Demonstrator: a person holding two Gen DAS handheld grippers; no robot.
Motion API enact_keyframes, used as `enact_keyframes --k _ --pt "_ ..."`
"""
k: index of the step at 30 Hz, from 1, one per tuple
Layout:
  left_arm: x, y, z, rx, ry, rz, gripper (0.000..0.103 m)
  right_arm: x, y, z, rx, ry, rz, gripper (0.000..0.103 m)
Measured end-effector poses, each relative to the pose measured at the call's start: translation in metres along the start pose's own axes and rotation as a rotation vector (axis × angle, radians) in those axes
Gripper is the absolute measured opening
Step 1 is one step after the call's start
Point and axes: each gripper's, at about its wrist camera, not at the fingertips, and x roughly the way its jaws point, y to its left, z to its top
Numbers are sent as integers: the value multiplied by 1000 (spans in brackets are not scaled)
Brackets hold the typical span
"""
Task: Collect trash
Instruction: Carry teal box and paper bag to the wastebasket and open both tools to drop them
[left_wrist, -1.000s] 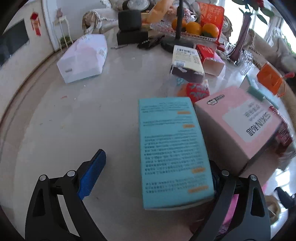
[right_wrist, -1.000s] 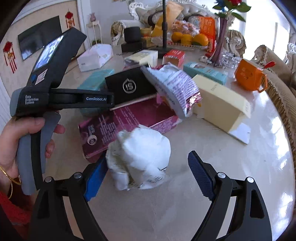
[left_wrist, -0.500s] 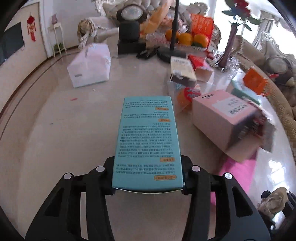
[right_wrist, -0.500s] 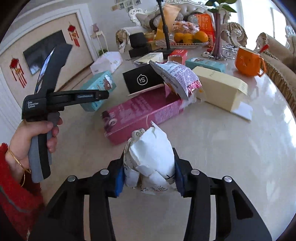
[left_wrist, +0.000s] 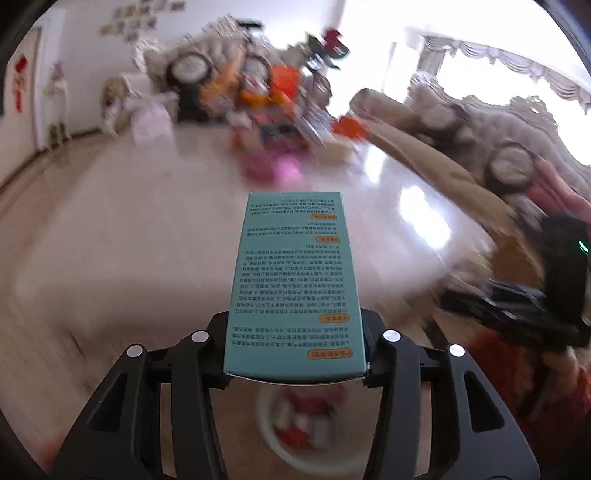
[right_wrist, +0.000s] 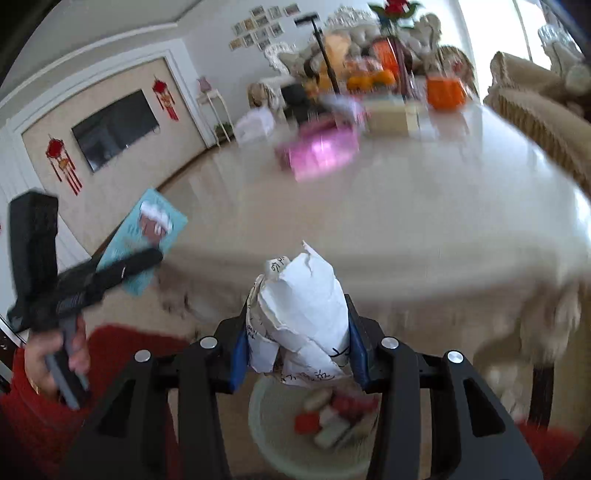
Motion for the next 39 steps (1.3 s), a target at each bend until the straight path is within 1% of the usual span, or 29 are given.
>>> enact_keyframes --k 2,4,6,8,9,10,12,14,15,16,17,18,19,22,27,29,30,31,34,36,39 --pt "14 -18 -41 33 69 -9 48 11 -2 -27 26 62 3 42" --pt "45 -31 -81 64 171 0 48 33 -10 -53 55 132 -47 42" --pt "76 -37 -113 82 248 9 48 58 -18 -73 84 195 -70 42" --pt "97 -37 -132 74 304 15 48 81 -26 -91 98 264 -110 42" --pt "106 -36 -139 78 331 14 48 85 -27 -97 99 289 -120 42" --pt "116 -36 -145 94 369 30 48 89 -27 -101 95 308 -132 42" --pt "123 -34 -150 91 395 34 49 92 -23 -104 71 315 -144 42" --pt "127 -30 -152 62 401 23 53 94 -16 -103 37 304 -156 43" --pt "128 -28 -151 53 396 24 62 96 -12 -104 26 303 -161 43" --pt "128 -30 -153 53 397 31 78 99 -10 -104 17 309 -162 50" --pt "129 -29 -153 51 400 44 84 99 -10 -106 14 316 -164 64" --pt "131 -29 -153 52 399 58 90 103 -9 -108 13 326 -176 70" --pt "133 -29 -152 55 389 81 90 104 -10 -110 14 328 -202 76" --pt "133 -23 -153 36 353 101 90 102 -26 -113 38 337 -245 78" --pt "131 -20 -149 4 337 80 90 101 -45 -116 137 348 -251 78" --pt "131 -18 -149 -6 340 73 90 99 -47 -117 154 343 -253 78" --pt "131 -17 -150 -7 342 73 94 100 -45 -117 157 343 -254 78" --pt "131 -17 -150 -10 343 76 95 100 -46 -117 158 345 -253 78" --pt "133 -15 -151 -31 352 47 95 102 -44 -118 149 353 -257 78" --pt "134 -13 -153 -34 356 43 95 103 -42 -118 142 358 -257 78" --pt "134 -13 -153 -38 346 24 95 103 -41 -119 130 363 -258 78"
